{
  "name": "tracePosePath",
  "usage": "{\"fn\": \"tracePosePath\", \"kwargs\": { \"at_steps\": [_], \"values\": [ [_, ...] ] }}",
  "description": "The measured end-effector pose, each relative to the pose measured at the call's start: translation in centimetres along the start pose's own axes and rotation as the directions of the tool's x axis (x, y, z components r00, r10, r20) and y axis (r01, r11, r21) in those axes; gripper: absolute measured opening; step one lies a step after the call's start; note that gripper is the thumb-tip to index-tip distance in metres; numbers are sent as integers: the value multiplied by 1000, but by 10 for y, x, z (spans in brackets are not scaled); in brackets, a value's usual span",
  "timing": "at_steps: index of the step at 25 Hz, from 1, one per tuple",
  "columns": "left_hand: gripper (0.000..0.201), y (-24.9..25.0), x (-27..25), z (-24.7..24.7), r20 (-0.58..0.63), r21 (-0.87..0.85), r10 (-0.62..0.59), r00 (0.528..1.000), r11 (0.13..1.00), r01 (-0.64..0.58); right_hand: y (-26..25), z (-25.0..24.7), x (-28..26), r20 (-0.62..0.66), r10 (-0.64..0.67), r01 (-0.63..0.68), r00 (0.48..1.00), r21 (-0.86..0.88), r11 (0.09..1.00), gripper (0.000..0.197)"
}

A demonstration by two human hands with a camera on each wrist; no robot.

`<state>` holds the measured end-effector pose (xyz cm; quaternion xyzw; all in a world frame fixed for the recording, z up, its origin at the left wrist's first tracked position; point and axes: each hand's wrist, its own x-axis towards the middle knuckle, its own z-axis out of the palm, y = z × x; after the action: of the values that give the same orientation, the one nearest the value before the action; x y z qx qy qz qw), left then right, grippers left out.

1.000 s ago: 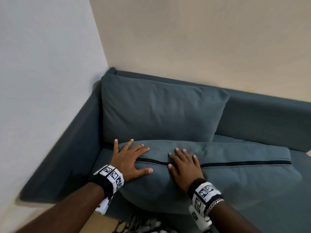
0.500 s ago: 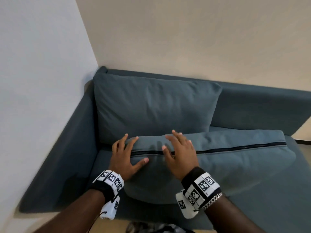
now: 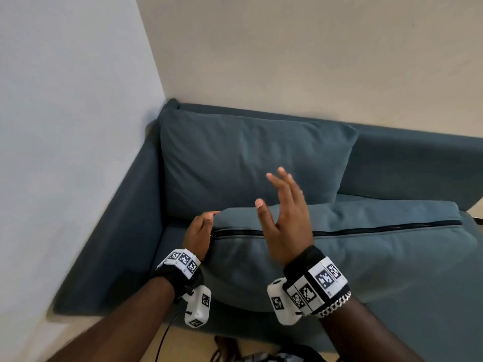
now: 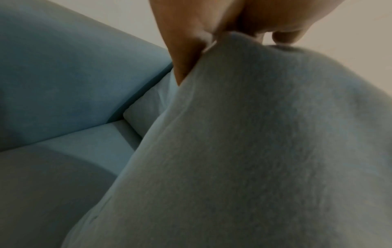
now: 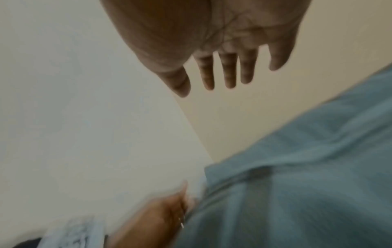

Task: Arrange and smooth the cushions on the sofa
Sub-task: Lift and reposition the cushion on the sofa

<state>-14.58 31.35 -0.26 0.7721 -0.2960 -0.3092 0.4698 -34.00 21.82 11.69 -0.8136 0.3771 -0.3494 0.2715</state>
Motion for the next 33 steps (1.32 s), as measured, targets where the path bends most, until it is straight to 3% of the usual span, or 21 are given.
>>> {"fn": "tracePosePath", "kwargs": {
  "at_steps": [2,3,5,6,7,9,11,13,14,16,17,19,21,22,23,24,26,27,28,30,33],
  "values": [
    [62,5,-7,0,29,32,30,999,999,-31,2,7,-7,-61,-63,57,996,-96,994,54],
    [65,10,-11,0,45,21,8,999,1000,-9,10,18,-22,151,-7,45,988,-249,967,59],
    [63,12,-16,3,57,-12,-74,996,997,75,42,39,-50,566,284,51,774,-503,863,67],
    [58,9,-17,4,54,-25,-131,990,991,132,44,40,-51,622,357,19,697,-513,858,64],
    [58,7,-15,4,45,-39,-157,987,987,159,36,40,-43,590,337,-56,734,-441,896,60],
    [81,3,-18,3,41,-152,-189,981,969,193,3,30,-30,335,115,-75,935,-131,989,53],
    [91,8,-17,5,101,-353,-276,956,888,293,-28,28,-23,25,-44,42,999,75,996,53],
    [82,17,-17,6,155,-484,-288,945,812,327,-27,45,-27,124,-132,150,984,-152,977,59],
    [81,18,-13,6,143,-523,-291,946,789,322,-17,58,-33,353,-81,200,932,-316,928,62],
    [81,18,-14,5,114,-538,-298,948,784,311,8,74,-40,683,178,231,709,-463,855,61],
    [81,17,-16,2,105,-524,-296,950,795,305,8,72,-34,716,213,195,665,-442,875,58],
    [80,7,-17,0,93,-491,-270,958,825,280,-17,62,-16,596,60,108,800,-243,964,53],
    [83,4,-19,2,98,-488,-230,968,837,248,-48,47,-5,174,-92,99,980,-32,995,52],
    [85,5,-19,4,101,-506,-233,967,825,251,-48,47,-5,20,-104,104,994,-13,994,53],
    [86,8,-17,7,105,-524,-228,968,815,248,-42,52,-7,-3,-126,125,992,-77,989,55],
    [87,10,-17,7,98,-520,-237,966,816,253,-28,62,-15,164,-123,158,979,-219,963,58],
    [85,7,-17,9,111,-506,-275,955,812,292,17,94,-40,606,52,261,793,-416,871,65],
    [81,4,-19,10,119,-460,-270,955,838,294,33,101,-49,693,91,304,716,-426,852,68],
    [73,1,-20,8,123,-366,-251,960,888,279,38,105,-52,711,92,308,697,-413,857,67],
    [78,-3,-25,5,60,-90,-118,991,988,123,27,96,-44,641,21,263,768,-345,901,60],
    [106,2,-34,15,54,270,136,989,952,-146,36,56,-40,551,52,157,833,-325,933,57]
  ]
}}
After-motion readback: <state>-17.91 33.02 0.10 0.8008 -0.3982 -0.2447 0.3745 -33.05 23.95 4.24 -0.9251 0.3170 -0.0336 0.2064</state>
